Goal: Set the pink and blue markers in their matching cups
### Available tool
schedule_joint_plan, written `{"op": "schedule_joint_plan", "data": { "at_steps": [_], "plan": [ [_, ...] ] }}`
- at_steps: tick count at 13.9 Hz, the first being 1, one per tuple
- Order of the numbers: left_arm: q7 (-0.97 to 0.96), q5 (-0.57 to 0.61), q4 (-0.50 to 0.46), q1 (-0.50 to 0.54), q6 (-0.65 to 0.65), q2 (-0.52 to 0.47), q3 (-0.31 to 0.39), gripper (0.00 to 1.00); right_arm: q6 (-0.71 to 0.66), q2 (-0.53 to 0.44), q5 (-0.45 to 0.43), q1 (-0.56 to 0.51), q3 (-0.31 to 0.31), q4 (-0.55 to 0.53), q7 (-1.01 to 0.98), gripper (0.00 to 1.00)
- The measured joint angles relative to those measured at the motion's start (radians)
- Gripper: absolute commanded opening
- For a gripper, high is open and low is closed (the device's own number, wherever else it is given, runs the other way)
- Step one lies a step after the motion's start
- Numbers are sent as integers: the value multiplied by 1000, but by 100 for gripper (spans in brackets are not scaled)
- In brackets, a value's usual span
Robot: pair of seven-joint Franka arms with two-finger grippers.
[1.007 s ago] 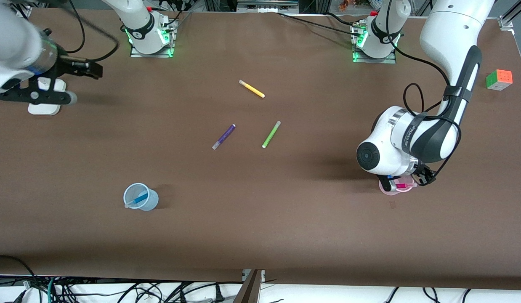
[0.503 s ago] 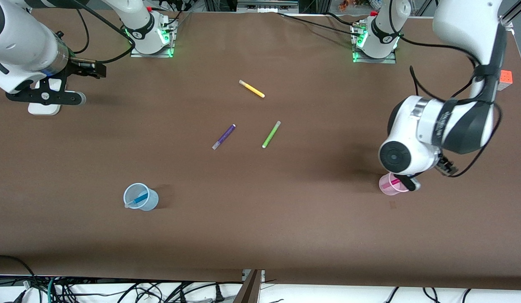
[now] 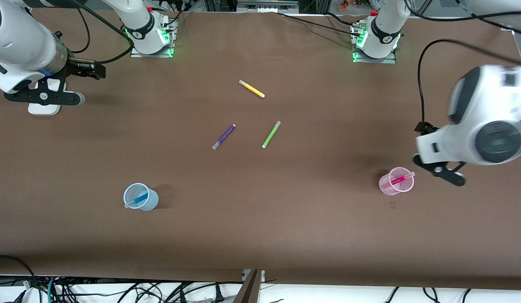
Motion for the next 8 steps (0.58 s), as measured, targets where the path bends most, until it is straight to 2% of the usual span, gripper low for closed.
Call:
{"op": "schedule_joint_plan", "data": {
  "at_steps": [2,3,4,6,8],
  "plan": [
    [-93,-117,17,-1,6,-49,54,100,76,-57,45,-24,0,-80,0,99],
    [-133,-162,0,-38,37,-90,124,100,118,-93,83,-43,0,-129,2,99],
    [-166,-208,-43,-76,103,-140,188,100,155,-129,119,-66,-1,-176,2,99],
    [-208,-270,-182,-111,252,-257,272,100,241,-203,171,-110,-2,-280,2,99],
    [-237,-283,-321,-115,365,-360,314,100,332,-291,203,-141,-3,-404,2,99]
  ]
}}
